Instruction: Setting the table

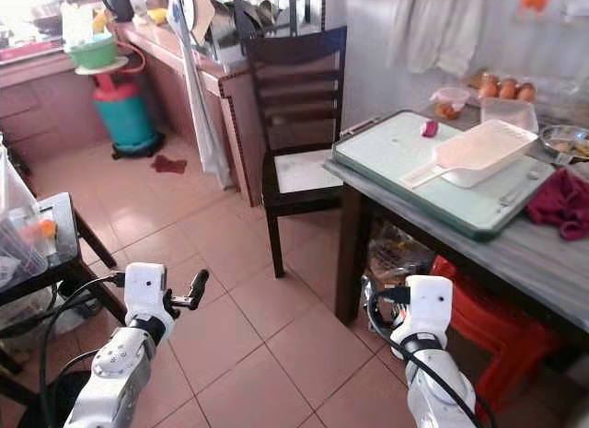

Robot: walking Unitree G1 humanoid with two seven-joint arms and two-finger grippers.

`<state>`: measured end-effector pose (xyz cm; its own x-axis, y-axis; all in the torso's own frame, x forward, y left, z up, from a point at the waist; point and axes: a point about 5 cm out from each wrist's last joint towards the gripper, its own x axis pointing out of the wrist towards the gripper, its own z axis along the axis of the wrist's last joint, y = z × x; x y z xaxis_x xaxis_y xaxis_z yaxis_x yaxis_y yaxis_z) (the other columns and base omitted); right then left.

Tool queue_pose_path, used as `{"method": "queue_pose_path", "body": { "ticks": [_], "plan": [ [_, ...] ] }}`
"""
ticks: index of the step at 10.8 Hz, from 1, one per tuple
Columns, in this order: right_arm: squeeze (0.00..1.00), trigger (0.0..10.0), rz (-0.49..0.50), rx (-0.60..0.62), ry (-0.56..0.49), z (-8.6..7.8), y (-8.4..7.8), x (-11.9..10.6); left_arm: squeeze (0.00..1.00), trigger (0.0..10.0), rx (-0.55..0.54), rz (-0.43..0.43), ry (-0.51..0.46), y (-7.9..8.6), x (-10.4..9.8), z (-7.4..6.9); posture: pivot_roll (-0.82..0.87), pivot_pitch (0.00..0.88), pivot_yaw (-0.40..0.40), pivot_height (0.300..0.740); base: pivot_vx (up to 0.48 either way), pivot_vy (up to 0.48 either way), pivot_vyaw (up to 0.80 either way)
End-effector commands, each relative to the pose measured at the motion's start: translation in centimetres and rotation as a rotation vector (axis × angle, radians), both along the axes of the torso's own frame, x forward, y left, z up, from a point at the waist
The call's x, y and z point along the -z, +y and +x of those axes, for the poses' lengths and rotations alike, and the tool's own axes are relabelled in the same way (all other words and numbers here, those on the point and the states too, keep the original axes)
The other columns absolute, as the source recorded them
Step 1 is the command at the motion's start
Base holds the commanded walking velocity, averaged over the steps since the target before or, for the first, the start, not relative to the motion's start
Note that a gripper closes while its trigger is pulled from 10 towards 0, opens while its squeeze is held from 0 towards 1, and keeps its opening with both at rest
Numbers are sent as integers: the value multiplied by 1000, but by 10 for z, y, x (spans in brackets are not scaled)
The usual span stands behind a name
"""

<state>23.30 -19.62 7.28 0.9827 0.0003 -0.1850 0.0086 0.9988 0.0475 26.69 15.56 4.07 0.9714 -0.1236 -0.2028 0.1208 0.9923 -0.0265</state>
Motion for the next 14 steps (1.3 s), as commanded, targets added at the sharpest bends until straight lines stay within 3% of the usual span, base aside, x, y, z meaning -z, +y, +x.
{"method": "queue_pose_path", "body": {
  "ticks": [1,2,7,14],
  "plan": [
    [0,10000,-7,19,-2,2,-2,-1,0,10000,-4,37,-11,3,-2,2,-126,0,78,740,0,0,0],
    [0,10000,31,3,19,1,0,1,0,10000,-7,36,-11,2,-2,2,-124,0,79,740,0,0,0],
    [0,10000,39,22,2,1,-2,-1,0,10000,-29,65,-1,2,-2,4,-123,0,83,740,0,0,0],
    [0,10000,31,23,-4,4,-3,-2,0,10000,-38,82,3,4,-1,2,-113,0,79,740,-278,0,0]
  ]
}}
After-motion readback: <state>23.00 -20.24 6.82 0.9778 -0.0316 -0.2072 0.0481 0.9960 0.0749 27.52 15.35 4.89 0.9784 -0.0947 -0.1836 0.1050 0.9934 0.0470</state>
